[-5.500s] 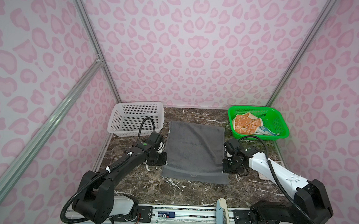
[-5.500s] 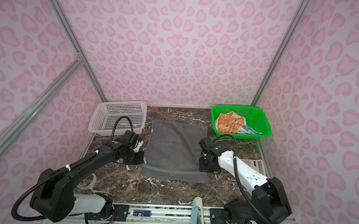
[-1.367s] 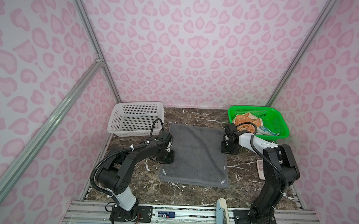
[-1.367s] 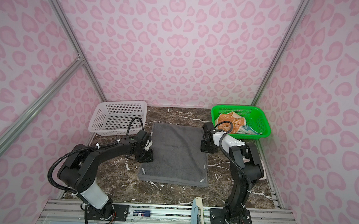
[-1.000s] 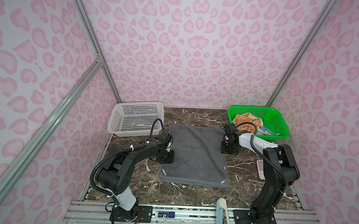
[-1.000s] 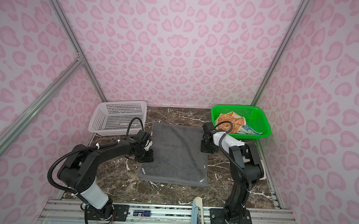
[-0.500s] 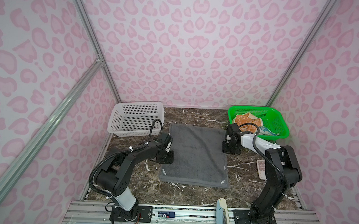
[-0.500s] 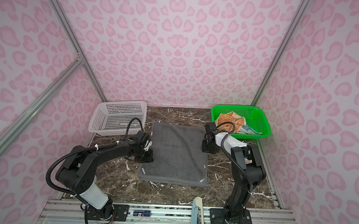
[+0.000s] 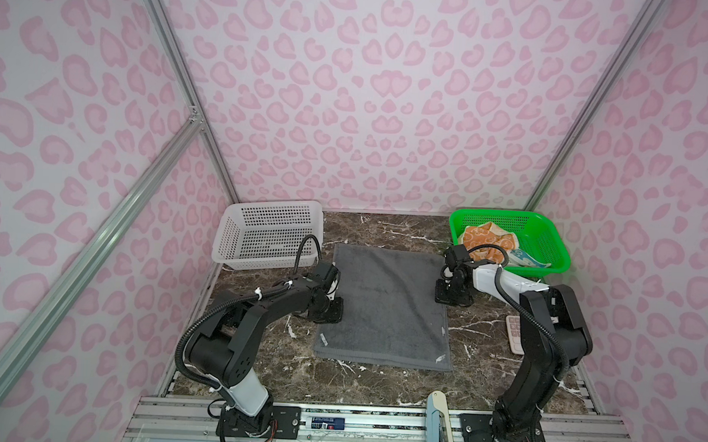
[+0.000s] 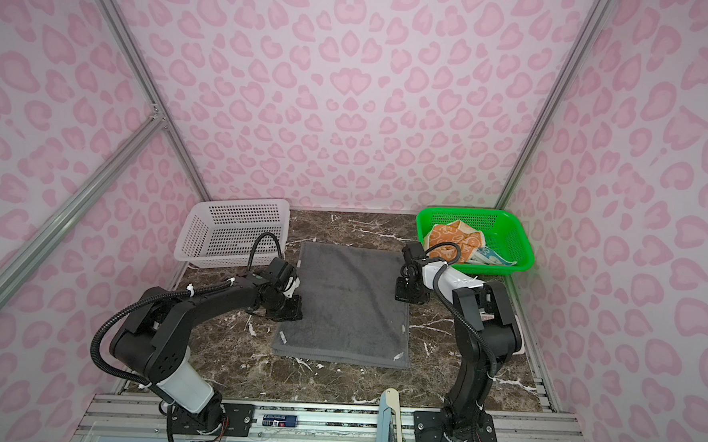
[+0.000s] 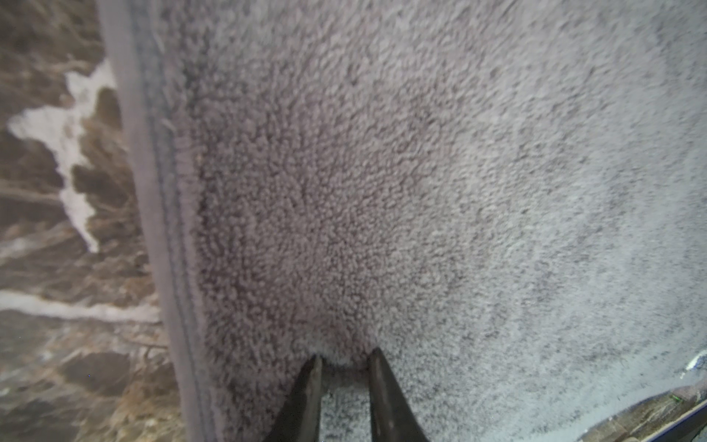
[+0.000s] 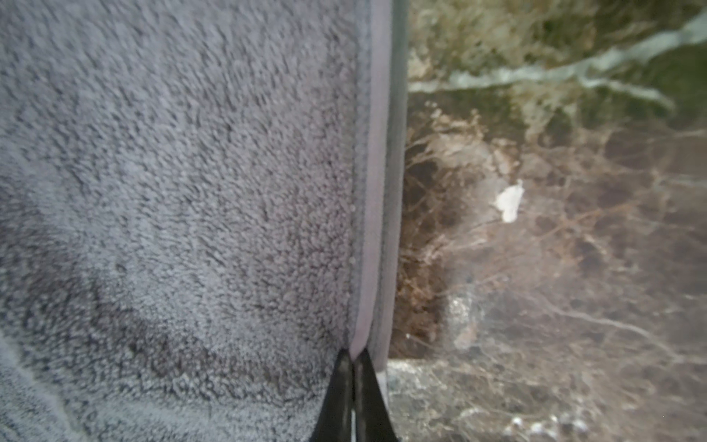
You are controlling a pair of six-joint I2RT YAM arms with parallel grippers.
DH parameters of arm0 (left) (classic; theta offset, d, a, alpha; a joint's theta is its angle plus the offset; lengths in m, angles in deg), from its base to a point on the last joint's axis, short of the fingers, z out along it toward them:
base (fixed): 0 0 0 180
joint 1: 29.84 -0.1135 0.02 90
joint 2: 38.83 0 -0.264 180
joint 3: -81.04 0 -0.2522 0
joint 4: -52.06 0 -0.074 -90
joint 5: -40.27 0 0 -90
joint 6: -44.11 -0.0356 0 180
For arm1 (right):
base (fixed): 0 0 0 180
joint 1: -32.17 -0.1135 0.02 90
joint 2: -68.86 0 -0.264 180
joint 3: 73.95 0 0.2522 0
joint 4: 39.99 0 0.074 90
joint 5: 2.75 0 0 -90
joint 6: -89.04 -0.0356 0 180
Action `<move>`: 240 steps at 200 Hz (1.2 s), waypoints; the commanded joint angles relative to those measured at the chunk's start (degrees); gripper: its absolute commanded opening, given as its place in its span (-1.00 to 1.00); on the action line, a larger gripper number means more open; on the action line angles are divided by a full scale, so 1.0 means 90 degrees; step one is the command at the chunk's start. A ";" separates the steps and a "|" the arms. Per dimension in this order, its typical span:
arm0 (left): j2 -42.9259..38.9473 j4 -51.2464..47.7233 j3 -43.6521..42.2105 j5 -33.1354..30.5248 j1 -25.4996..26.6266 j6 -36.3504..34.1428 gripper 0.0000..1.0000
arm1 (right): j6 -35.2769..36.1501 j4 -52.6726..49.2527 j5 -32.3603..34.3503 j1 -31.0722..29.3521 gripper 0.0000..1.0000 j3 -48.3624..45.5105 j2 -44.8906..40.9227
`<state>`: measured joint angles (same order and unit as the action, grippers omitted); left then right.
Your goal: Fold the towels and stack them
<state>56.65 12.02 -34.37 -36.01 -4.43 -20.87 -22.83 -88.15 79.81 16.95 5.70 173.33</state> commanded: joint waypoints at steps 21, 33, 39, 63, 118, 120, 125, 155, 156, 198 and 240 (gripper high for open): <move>0.0087 -0.0468 -0.0190 -0.0095 0.0005 0.0004 -0.51 | 0.0240 -0.0440 0.0915 0.0095 -1.00 0.0111 0.0004; 0.0065 -0.0484 -0.0260 -0.0098 -0.0007 0.0014 -0.51 | 0.0276 -0.0421 0.0944 0.0143 -1.00 0.0130 0.0022; 0.0057 -0.0484 -0.0277 -0.0098 -0.0009 0.0023 -0.51 | 0.0282 -0.0408 0.0936 0.0159 -1.00 0.0147 0.0038; 0.0055 -0.0479 -0.0340 -0.0052 -0.0004 0.0034 -0.51 | 0.0322 -0.0398 0.0823 0.0162 -0.97 0.0240 0.0128; -0.0392 -0.0463 -0.0755 0.0058 -0.0004 0.0241 -0.50 | 0.0522 -0.0121 0.0364 0.0162 -0.56 0.0366 -0.0071; -0.0413 -0.0462 -0.0767 0.0063 0.0001 0.0254 -0.50 | 0.0537 -0.0116 0.0357 0.0159 -0.55 0.0387 -0.0068; -0.0479 -0.0467 -0.0803 0.0068 0.0001 0.0267 -0.50 | 0.0573 -0.0105 0.0318 0.0158 -0.54 0.0466 -0.0074; -0.0805 -0.0542 -0.0518 -0.0029 -0.0001 0.0110 -0.45 | 0.0788 -0.0173 0.0326 0.0015 -0.51 0.1141 0.0121; -0.0814 -0.0544 -0.0500 -0.0034 -0.0001 0.0101 -0.45 | 0.0789 -0.0178 0.0332 0.0004 -0.51 0.1163 0.0131; -0.0599 -0.0493 0.0890 -0.0221 -0.0007 -0.0294 -0.29 | 0.0804 0.0050 0.0216 -0.0193 -0.48 0.2014 0.0829; 0.0853 -0.0153 0.2215 -0.0273 -0.0101 -0.0532 -0.32 | 0.0861 -0.0050 0.0213 -0.0493 -0.53 0.3040 0.1820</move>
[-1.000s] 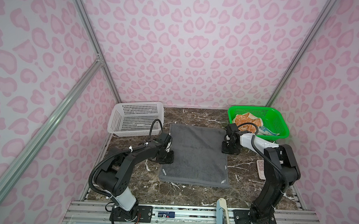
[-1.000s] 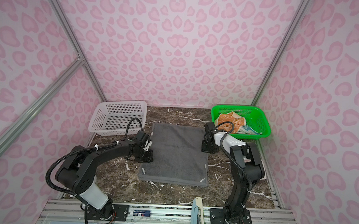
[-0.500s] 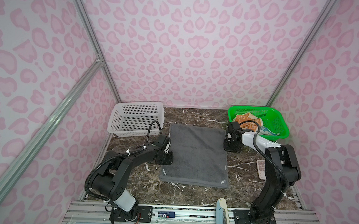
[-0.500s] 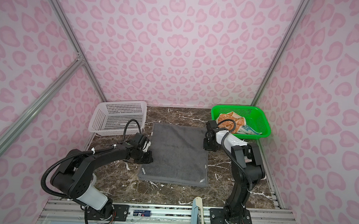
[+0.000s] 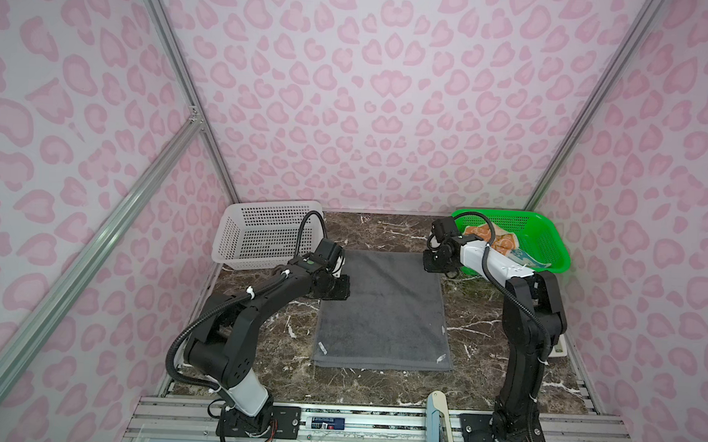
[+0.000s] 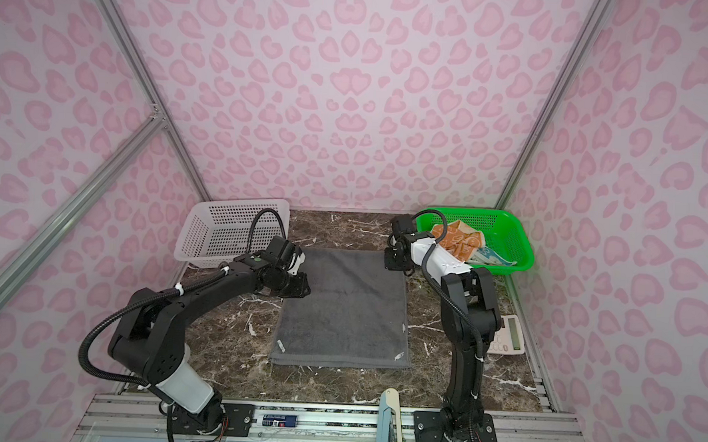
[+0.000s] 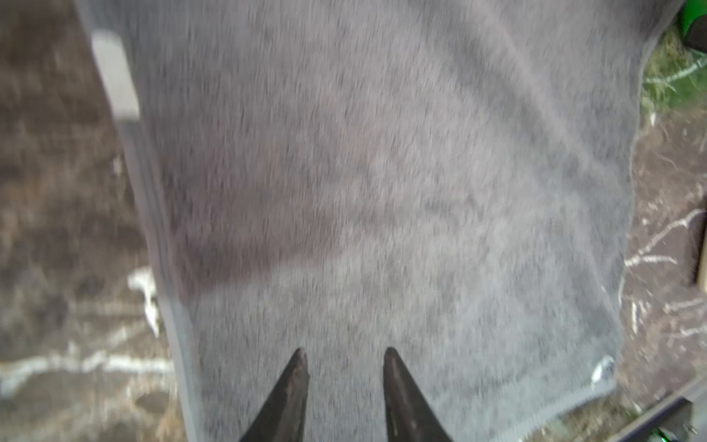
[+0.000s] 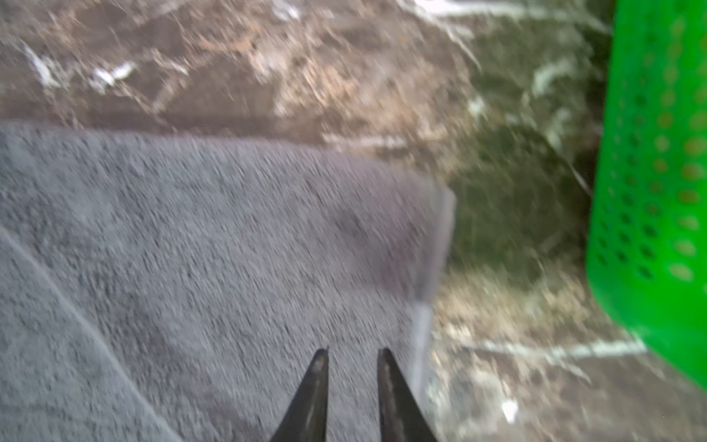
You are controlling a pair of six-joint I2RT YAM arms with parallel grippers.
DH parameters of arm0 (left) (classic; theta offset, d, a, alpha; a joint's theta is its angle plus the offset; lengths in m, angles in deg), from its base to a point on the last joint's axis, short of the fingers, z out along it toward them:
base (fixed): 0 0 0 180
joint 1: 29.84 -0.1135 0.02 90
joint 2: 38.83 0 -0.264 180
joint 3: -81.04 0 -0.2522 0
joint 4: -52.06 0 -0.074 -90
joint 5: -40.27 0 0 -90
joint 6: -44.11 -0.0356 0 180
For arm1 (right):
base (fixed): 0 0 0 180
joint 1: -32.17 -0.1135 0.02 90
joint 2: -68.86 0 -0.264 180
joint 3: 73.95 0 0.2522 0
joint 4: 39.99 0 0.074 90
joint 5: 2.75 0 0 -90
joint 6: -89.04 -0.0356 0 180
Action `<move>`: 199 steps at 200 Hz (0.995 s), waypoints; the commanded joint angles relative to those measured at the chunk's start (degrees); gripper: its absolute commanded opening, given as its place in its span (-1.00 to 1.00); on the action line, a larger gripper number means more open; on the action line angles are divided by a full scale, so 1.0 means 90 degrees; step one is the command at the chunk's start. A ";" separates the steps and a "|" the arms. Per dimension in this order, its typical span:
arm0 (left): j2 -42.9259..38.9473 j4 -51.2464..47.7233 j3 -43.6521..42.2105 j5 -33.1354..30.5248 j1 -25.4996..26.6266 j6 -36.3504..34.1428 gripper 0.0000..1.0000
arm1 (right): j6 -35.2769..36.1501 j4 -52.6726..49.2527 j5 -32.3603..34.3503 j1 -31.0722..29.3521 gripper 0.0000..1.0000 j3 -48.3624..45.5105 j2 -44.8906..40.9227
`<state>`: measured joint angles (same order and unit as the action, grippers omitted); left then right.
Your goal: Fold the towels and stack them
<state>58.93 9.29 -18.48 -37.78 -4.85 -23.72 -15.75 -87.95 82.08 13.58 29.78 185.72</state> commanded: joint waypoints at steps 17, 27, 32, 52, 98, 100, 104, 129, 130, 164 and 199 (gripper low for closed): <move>0.1099 0.0262 0.0672 -0.0089 -0.0100 -0.0235 -0.36 | -0.0027 -0.0248 0.0197 -0.0129 -0.58 0.0623 0.0805; 0.1328 0.0205 0.0758 -0.0167 -0.0133 -0.0240 -0.38 | -0.0080 -0.0360 0.0362 -0.0126 -0.60 0.0729 0.0983; 0.1399 0.0182 0.0749 -0.0202 -0.0161 -0.0236 -0.39 | -0.0092 -0.0419 0.0424 -0.0114 -0.60 0.0763 0.1065; 0.1476 0.0186 0.0496 -0.0262 -0.0294 -0.0179 -0.41 | -0.0131 -0.0542 0.0714 -0.0064 -0.64 0.0809 0.1293; 0.1299 0.0055 -0.0248 -0.0660 -0.0488 -0.0399 -0.43 | -0.0185 -0.0515 0.1202 0.0111 -0.66 0.0864 0.1474; 0.1300 0.0049 -0.0256 -0.0670 -0.0496 -0.0407 -0.43 | -0.0179 -0.0516 0.1195 0.0114 -0.66 0.0882 0.1480; 0.1306 0.0043 -0.0274 -0.0688 -0.0504 -0.0416 -0.43 | -0.0158 -0.0524 0.1161 0.0130 -0.66 0.0921 0.1488; 0.1278 0.0025 -0.0170 -0.0593 -0.0531 -0.0437 -0.42 | 0.0103 -0.0452 0.0716 0.0134 -0.63 0.1056 0.1438; 0.1273 0.0028 -0.0154 -0.0579 -0.0526 -0.0435 -0.42 | 0.0111 -0.0446 0.0684 0.0133 -0.62 0.1057 0.1429; 0.1136 0.0013 0.0572 -0.0382 -0.0530 -0.0431 -0.29 | 0.0315 -0.0249 -0.0206 0.0114 -0.39 0.1062 0.1030; 0.1358 -0.0122 0.1849 -0.0578 -0.0549 -0.0507 0.14 | 0.0120 -0.0281 0.0197 0.0167 -0.14 0.1252 0.0885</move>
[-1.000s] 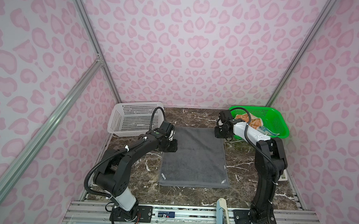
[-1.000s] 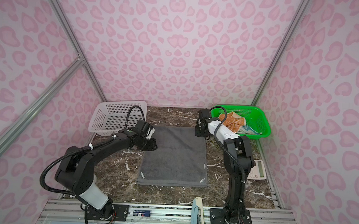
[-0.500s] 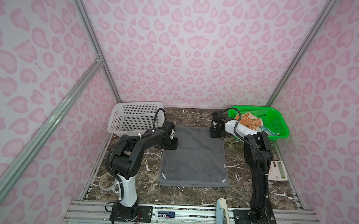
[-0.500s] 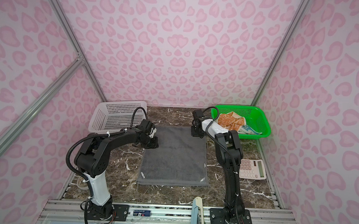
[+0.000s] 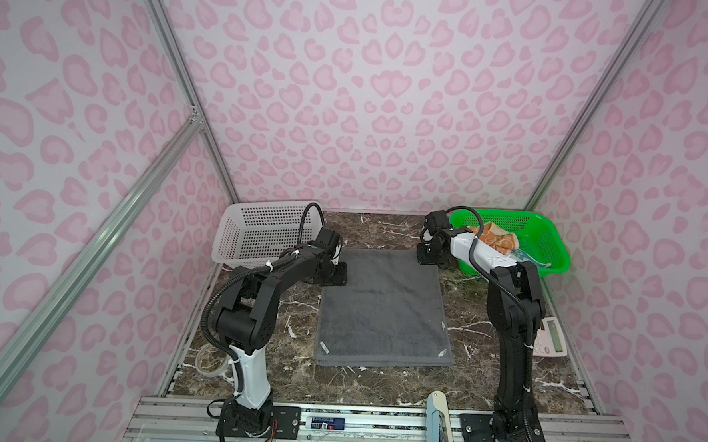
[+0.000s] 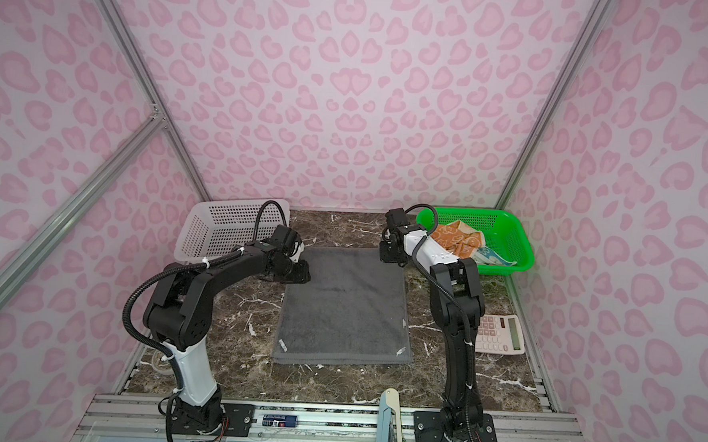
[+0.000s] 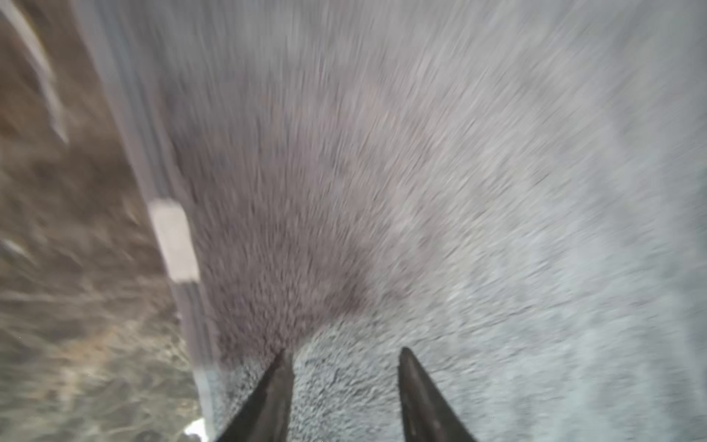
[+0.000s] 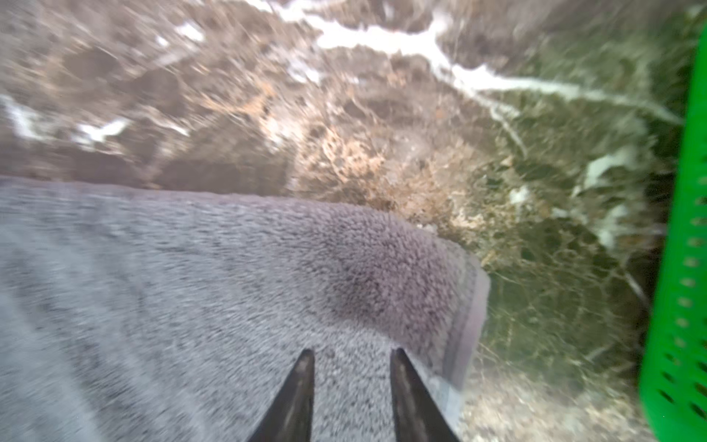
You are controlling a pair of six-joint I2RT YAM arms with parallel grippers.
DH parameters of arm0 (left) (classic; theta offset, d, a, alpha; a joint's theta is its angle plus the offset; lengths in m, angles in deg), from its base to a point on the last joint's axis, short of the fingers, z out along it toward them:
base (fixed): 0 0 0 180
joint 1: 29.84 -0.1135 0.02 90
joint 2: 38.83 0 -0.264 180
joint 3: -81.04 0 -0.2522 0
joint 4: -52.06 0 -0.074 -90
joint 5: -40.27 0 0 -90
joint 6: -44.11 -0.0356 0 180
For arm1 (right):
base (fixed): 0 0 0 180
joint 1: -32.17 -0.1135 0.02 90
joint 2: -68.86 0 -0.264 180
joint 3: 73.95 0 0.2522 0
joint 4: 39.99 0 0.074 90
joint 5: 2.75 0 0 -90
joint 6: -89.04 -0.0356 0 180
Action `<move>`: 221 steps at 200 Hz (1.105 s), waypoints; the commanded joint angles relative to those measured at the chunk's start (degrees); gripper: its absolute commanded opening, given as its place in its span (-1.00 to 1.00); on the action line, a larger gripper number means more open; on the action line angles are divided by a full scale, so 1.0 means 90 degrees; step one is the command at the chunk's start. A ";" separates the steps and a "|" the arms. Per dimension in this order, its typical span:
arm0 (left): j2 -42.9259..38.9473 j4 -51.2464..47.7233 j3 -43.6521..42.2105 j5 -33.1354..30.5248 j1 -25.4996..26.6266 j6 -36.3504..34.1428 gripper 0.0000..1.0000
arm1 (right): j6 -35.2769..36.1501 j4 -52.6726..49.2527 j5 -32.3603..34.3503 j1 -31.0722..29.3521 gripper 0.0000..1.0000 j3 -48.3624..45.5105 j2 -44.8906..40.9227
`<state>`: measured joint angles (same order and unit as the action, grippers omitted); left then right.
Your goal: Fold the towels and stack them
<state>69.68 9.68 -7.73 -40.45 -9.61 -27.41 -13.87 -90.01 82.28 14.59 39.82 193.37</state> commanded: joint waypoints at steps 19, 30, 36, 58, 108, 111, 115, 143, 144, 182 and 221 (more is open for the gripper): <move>0.0556 -0.0303 0.1305 -0.0502 -0.0081 -0.0187 0.21 | -0.0252 -0.0298 0.0211 0.0164 -0.12 0.0482 0.0297; 0.0805 -0.0363 0.1612 -0.0540 -0.0141 -0.0246 0.24 | -0.0339 -0.0345 0.0268 0.0215 -0.10 0.0628 0.0440; 0.0940 -0.0399 0.1767 -0.0544 -0.0161 -0.0285 0.26 | -0.0379 -0.0386 0.0304 0.0227 -0.10 0.0713 0.0512; 0.1417 -0.0576 0.2236 -0.0802 -0.0226 -0.0479 0.28 | -0.0455 -0.0426 0.0386 0.0231 -0.04 0.0939 0.0725; 0.1948 -0.0550 0.2653 -0.1344 -0.0322 -0.0668 0.33 | -0.0594 -0.0638 0.0604 0.0226 0.03 0.1470 0.1246; 0.1983 -0.0561 0.2692 -0.1380 -0.0319 -0.0683 0.33 | -0.0604 -0.0668 0.0619 0.0225 0.03 0.1518 0.1273; 0.2040 -0.0577 0.2746 -0.1431 -0.0316 -0.0691 0.33 | -0.0606 -0.0702 0.0645 0.0226 0.03 0.1565 0.1303; 0.2285 -0.0640 0.3003 -0.1691 -0.0318 -0.0788 0.33 | -0.0650 -0.0821 0.0760 0.0224 0.05 0.1745 0.1430; 0.2292 -0.0639 0.3003 -0.1698 -0.0321 -0.0791 0.33 | -0.0648 -0.0823 0.0769 0.0220 0.05 0.1747 0.1434; 0.2382 -0.0685 0.3084 -0.1896 -0.0342 -0.0852 0.33 | -0.0673 -0.0952 0.0929 0.0224 0.10 0.1886 0.1512; 0.2473 -0.0755 0.3152 -0.1740 -0.0381 -0.0891 0.33 | -0.0666 -0.1067 0.0716 0.0233 0.10 0.2085 0.1716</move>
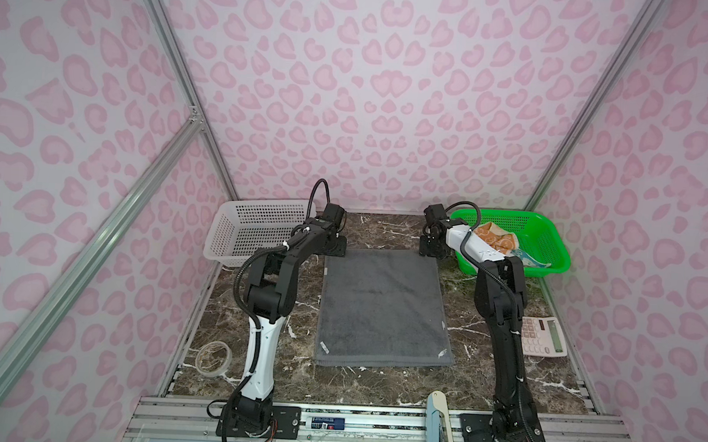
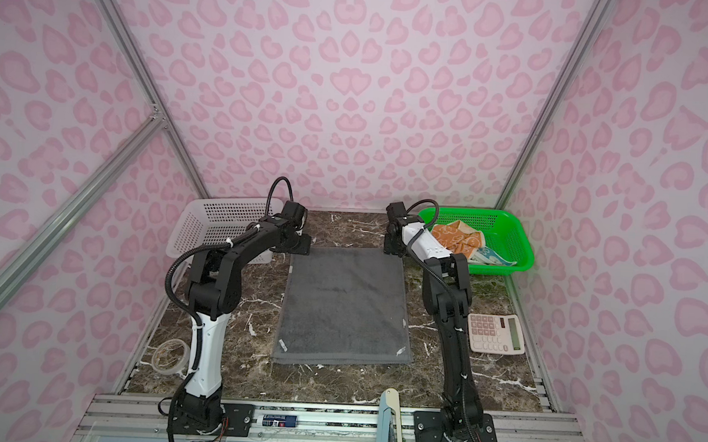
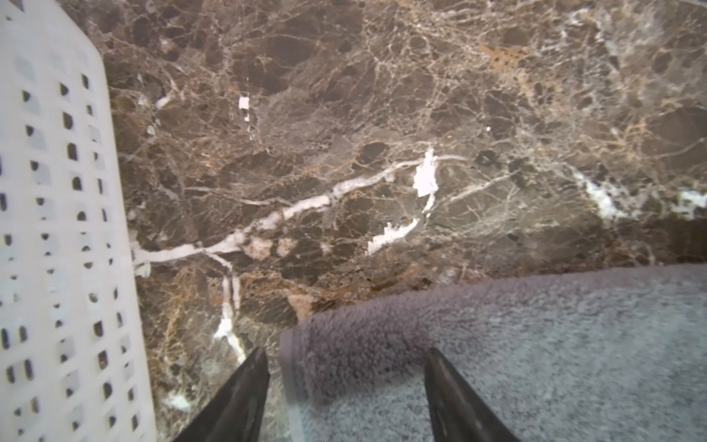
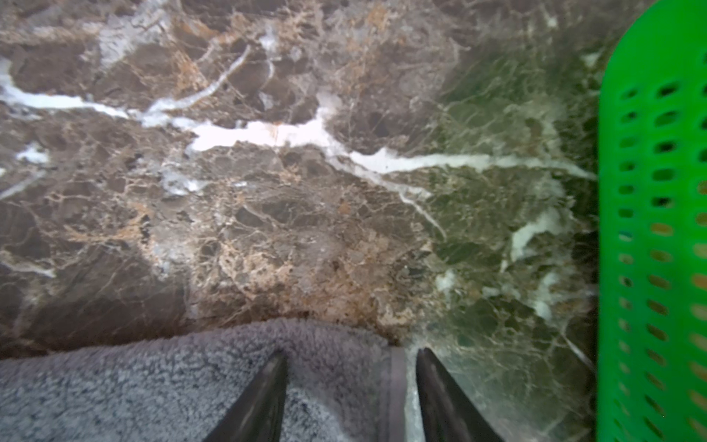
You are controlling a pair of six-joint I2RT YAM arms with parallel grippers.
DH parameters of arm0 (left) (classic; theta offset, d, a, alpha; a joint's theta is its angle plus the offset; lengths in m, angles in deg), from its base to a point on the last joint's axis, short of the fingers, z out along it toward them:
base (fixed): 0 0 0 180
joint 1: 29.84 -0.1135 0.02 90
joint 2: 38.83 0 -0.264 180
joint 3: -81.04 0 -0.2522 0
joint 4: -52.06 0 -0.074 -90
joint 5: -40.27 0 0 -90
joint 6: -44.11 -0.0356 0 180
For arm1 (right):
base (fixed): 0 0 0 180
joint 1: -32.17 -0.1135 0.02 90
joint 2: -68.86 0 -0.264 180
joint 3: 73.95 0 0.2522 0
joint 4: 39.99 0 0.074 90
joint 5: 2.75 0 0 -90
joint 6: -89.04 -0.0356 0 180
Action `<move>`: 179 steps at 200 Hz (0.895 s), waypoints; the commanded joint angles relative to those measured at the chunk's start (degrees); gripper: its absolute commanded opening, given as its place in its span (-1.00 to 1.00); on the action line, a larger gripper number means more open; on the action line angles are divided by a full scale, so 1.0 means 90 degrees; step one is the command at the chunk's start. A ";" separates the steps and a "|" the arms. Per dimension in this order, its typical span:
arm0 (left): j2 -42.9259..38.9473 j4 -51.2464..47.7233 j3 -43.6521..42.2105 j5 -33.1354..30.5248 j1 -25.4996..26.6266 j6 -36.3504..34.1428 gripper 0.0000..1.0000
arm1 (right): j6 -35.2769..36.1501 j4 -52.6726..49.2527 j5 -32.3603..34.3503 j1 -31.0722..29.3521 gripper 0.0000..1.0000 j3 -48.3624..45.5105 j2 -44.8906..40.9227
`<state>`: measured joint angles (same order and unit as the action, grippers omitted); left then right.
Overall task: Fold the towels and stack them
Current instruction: 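Grasp the grey towel's two far corners with the left and right grippers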
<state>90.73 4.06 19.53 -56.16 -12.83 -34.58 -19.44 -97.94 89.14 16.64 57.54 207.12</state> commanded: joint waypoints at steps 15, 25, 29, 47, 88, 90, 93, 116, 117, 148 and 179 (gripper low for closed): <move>0.0210 -0.0162 0.0160 0.0079 -0.0023 -0.0095 0.31 | -0.0056 -0.0268 -0.0139 -0.0002 0.02 0.0226 0.0294; 0.0251 -0.0185 0.0190 0.0081 -0.0023 -0.0087 0.30 | -0.0051 -0.0346 -0.0194 -0.0003 -0.04 0.0320 0.0370; 0.0273 -0.0194 0.0195 0.0076 -0.0020 -0.0085 0.29 | -0.0049 -0.0370 -0.0217 0.0002 -0.08 0.0348 0.0396; 0.0330 -0.0181 0.0188 0.0069 -0.0032 -0.0057 0.26 | -0.0034 -0.0412 -0.0302 0.0000 -0.25 0.0432 0.0458; 0.0390 -0.0120 0.0201 0.0138 -0.0050 0.0030 -0.01 | 0.0031 -0.0389 -0.0337 -0.0003 -0.67 0.0428 0.0391; 0.0390 -0.0109 0.0205 0.0144 -0.0051 0.0029 -0.03 | 0.0039 -0.0392 -0.0337 -0.0003 -0.69 0.0428 0.0383; 0.0397 -0.0093 0.0204 0.0164 -0.0059 0.0037 -0.05 | 0.0049 -0.0386 -0.0337 -0.0001 -0.71 0.0427 0.0376; 0.0377 0.0016 0.0210 0.0251 -0.0066 0.0115 -0.35 | 0.0101 -0.0356 -0.0366 -0.0002 -0.84 0.0433 0.0316; 0.0374 0.0020 0.0210 0.0258 -0.0070 0.0118 -0.36 | 0.0110 -0.0355 -0.0366 -0.0003 -0.84 0.0429 0.0314; 0.0285 0.0123 0.0205 0.0392 -0.0082 0.0203 -0.69 | 0.0203 -0.0332 -0.0367 0.0001 -0.95 0.0363 0.0180; -0.0012 0.0308 0.0058 0.0561 -0.0088 0.0164 -0.93 | 0.0293 -0.0108 -0.0475 0.0018 -1.00 0.0039 -0.0172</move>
<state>93.37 4.52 20.64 -52.86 -13.39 -33.27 -18.00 -99.88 84.88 16.60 59.95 207.60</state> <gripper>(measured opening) 0.054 0.058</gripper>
